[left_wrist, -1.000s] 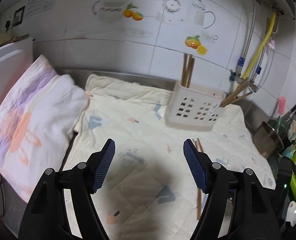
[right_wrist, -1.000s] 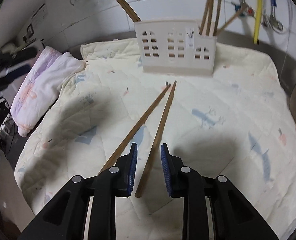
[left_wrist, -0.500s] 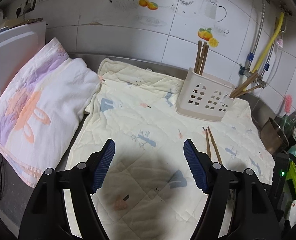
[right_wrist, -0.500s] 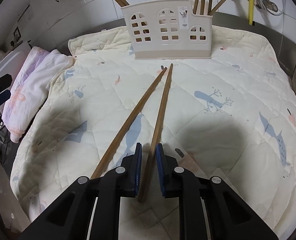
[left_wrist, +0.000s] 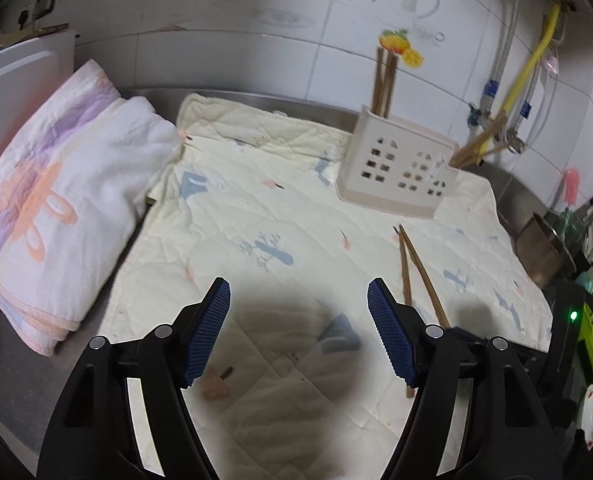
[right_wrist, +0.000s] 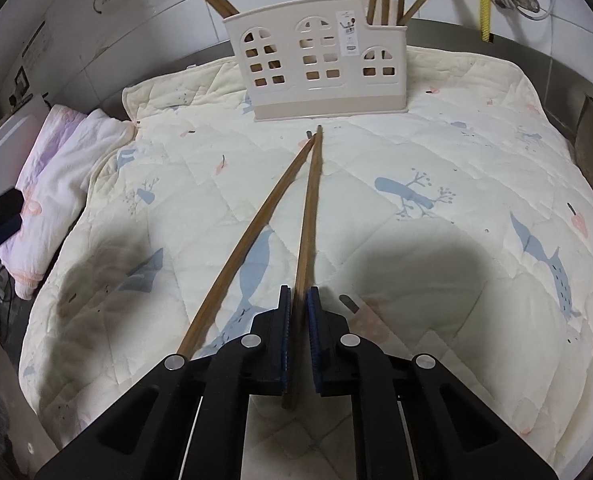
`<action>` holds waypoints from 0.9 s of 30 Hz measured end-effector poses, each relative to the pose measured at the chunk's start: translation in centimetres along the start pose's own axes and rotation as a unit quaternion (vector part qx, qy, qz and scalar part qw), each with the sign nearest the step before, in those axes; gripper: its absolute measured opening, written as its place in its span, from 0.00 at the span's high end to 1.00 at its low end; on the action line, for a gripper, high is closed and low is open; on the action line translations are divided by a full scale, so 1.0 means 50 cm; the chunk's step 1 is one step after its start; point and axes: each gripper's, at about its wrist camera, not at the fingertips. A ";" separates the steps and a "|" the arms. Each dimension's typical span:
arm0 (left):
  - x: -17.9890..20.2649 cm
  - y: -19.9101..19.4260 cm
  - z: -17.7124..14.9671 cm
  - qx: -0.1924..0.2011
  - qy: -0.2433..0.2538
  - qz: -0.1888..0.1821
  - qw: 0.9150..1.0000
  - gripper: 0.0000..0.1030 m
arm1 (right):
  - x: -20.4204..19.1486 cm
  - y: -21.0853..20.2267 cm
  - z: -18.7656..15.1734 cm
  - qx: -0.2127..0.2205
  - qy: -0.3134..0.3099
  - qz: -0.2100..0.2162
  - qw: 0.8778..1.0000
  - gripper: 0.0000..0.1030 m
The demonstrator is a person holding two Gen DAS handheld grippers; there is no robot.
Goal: Organize utensils
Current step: 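Close the left gripper on a chopstick while the right gripper grasps the last one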
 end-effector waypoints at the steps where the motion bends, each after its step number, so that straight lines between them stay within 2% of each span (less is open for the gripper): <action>1: 0.008 0.004 -0.004 -0.004 0.003 -0.005 1.000 0.31 | 0.002 -0.002 0.000 0.001 0.001 0.000 1.000 0.93; 9: 0.069 0.038 -0.040 -0.038 0.032 -0.048 0.998 0.33 | 0.018 -0.057 0.012 0.038 -0.002 0.003 0.999 0.94; 15: 0.123 0.075 -0.066 -0.069 0.054 -0.091 0.992 0.48 | 0.027 -0.121 0.038 0.083 -0.008 0.009 0.996 0.94; 19: 0.152 0.104 -0.080 -0.089 0.061 -0.116 0.987 0.61 | 0.032 -0.157 0.059 0.111 -0.015 0.011 0.994 0.94; 23: 0.172 0.136 -0.089 -0.107 0.069 -0.120 0.985 0.77 | 0.037 -0.184 0.079 0.132 -0.020 0.012 0.991 0.94; 27: 0.183 0.164 -0.091 -0.119 0.072 -0.117 0.983 0.80 | 0.043 -0.202 0.092 0.144 -0.025 0.010 0.989 0.94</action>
Point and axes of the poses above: each gripper's, at about its wrist camera, not at the fingertips, and y roughly the way its jaws point, x to its right, z to its top, and after that the axes turned 5 degrees about y, right-handed
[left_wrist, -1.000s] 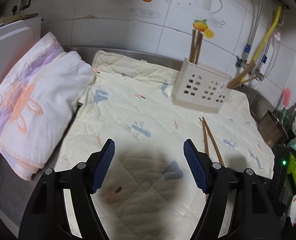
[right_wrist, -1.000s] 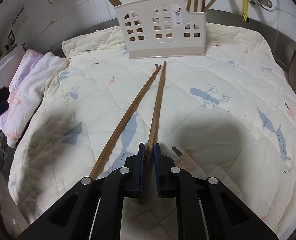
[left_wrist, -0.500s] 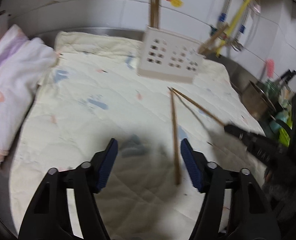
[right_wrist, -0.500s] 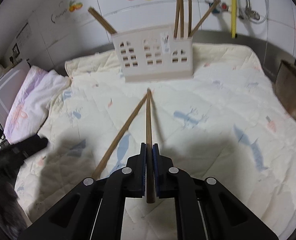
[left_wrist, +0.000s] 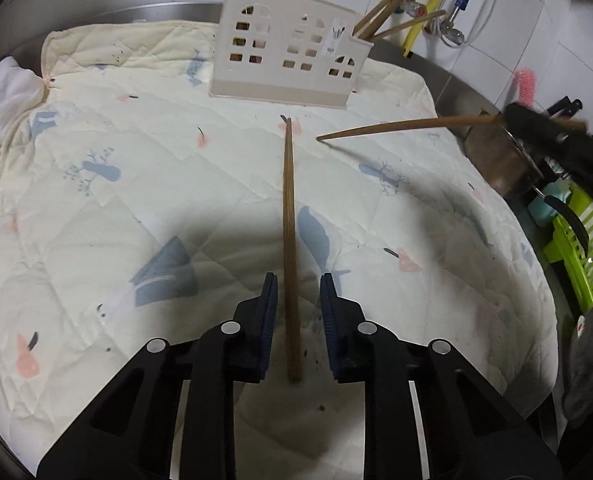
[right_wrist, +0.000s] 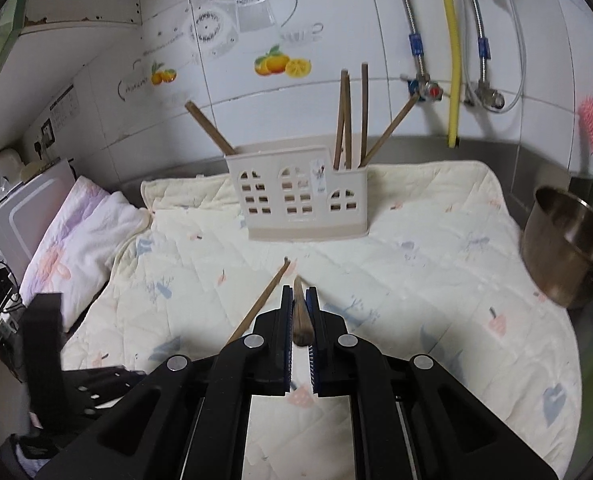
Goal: Organize utensils
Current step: 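Close the left gripper on a chopstick while the right gripper grasps the last one, then lift the chopstick upright over the holder with the left gripper while the right gripper does likewise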
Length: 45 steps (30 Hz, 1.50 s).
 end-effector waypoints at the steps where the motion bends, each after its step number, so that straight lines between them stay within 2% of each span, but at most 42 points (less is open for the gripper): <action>1: 0.000 0.006 0.002 -0.003 0.001 0.004 1.000 0.81 | 0.002 -0.002 0.004 0.002 -0.002 -0.001 1.000 0.94; 7: 0.001 0.023 0.005 -0.014 0.002 0.020 1.000 0.86 | 0.015 -0.021 0.025 0.016 -0.010 -0.005 1.000 0.94; 10: 0.002 0.023 0.007 -0.015 0.006 0.029 0.999 0.94 | 0.020 -0.024 0.030 0.018 -0.012 -0.006 1.000 0.94; 14: -0.001 0.006 0.015 -0.009 0.002 0.025 1.000 0.94 | 0.019 -0.024 0.034 0.017 -0.016 -0.006 1.000 0.94; 20: 0.005 -0.066 0.053 0.037 0.023 0.034 0.998 0.94 | 0.014 -0.023 0.052 0.011 -0.031 -0.001 0.999 0.94; 27: 0.014 -0.142 0.138 0.094 0.051 0.033 0.994 0.94 | 0.003 -0.018 0.092 -0.001 -0.055 0.011 0.998 0.94; 36: 0.023 -0.170 0.251 0.111 0.079 0.018 0.991 0.95 | -0.011 -0.020 0.206 -0.013 -0.079 0.042 0.996 0.94; 45: 0.043 -0.227 0.360 0.148 0.108 0.022 0.983 0.95 | -0.025 -0.012 0.354 -0.001 -0.094 0.044 0.995 0.94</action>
Point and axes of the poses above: each gripper's, at about its wrist camera, not at the fingertips, and y roughly the way its jaws point, x to its right, z to its top, and after that the axes turned 5 degrees about y, right-handed
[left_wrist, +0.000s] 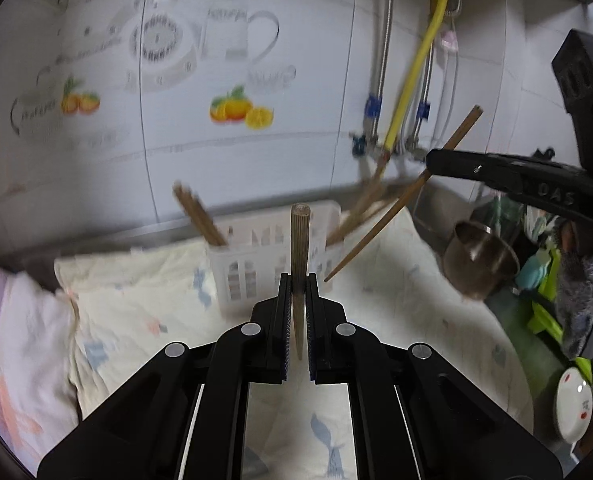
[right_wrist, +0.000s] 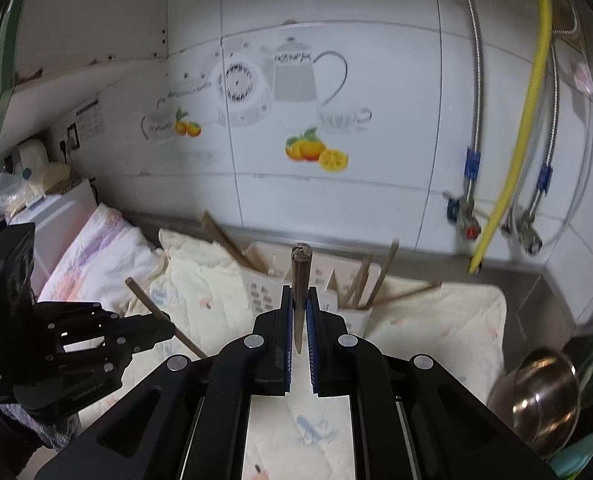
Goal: Organize utensils
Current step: 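Lift the chopstick upright over the holder with the left gripper while the right gripper does likewise, then drop the chopstick into the holder by opening the left gripper while the right gripper opens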
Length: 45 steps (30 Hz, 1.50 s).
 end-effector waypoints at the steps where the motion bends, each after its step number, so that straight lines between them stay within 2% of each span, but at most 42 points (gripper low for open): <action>1: -0.002 -0.006 0.020 0.009 0.002 0.002 1.000 0.95 | 0.002 -0.001 0.013 0.003 0.000 -0.001 1.000 0.94; 9: -0.021 -0.020 0.158 0.071 0.020 0.048 0.996 0.95 | 0.029 0.000 0.115 0.029 0.006 -0.014 0.999 0.94; 13: -0.039 0.019 0.185 0.074 0.017 0.069 0.995 0.95 | 0.051 0.025 0.139 0.025 0.014 -0.023 0.999 0.94; 16: -0.058 0.055 0.188 0.063 0.019 0.092 0.994 0.95 | 0.062 0.046 0.141 0.018 0.013 -0.032 0.999 0.94; 29: -0.118 0.155 0.151 -0.001 -0.029 0.069 0.997 0.95 | 0.088 0.140 0.117 -0.026 0.020 -0.035 0.999 0.94; 45: -0.123 0.185 0.134 -0.025 -0.030 0.068 0.997 0.94 | 0.103 0.172 0.097 -0.043 0.019 -0.055 0.997 0.93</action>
Point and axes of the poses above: each gripper's, at about its wrist camera, not at the fingertips, and y roughly the way its jaws point, x to its right, z to its top, and after that the axes turned 5 degrees about y, right-handed
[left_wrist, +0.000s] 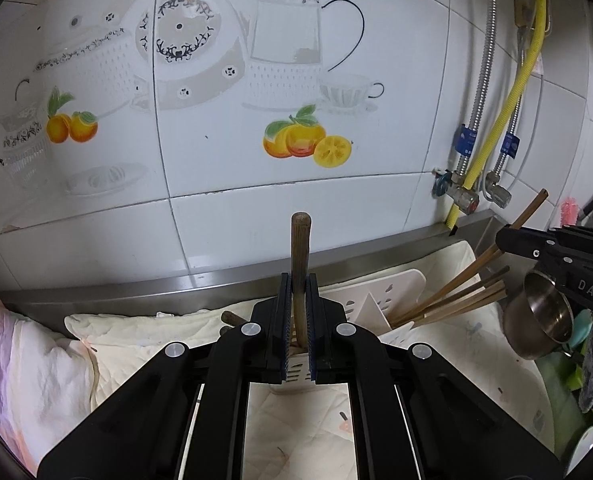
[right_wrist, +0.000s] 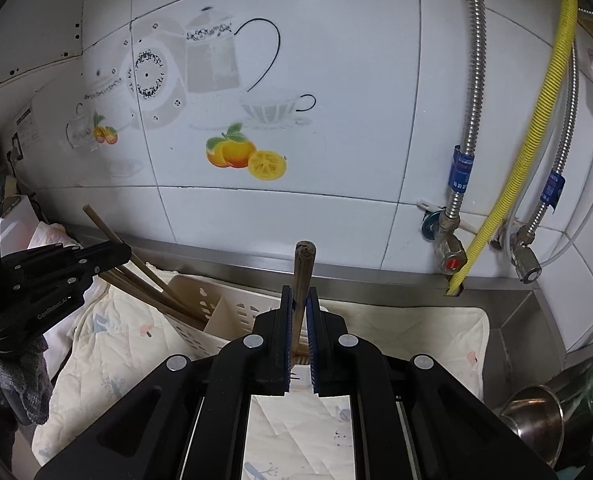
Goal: Organize utensils
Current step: 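Drop the chopstick into the holder by opening the left gripper while the right gripper opens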
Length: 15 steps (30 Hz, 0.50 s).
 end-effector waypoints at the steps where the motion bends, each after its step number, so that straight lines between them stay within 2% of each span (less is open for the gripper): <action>1: -0.001 0.001 -0.001 -0.002 -0.001 0.000 1.000 0.94 | 0.000 0.001 -0.001 0.000 0.000 0.000 1.000 0.93; 15: 0.003 0.008 -0.005 -0.011 0.003 0.000 1.000 0.93 | -0.007 0.016 -0.019 -0.011 0.002 0.002 1.000 0.93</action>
Point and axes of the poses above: each gripper's, at about its wrist camera, not at the fingertips, and y roughly the way its jaws point, x to its right, z to its top, and after that the axes turned 5 degrees about y, right-handed
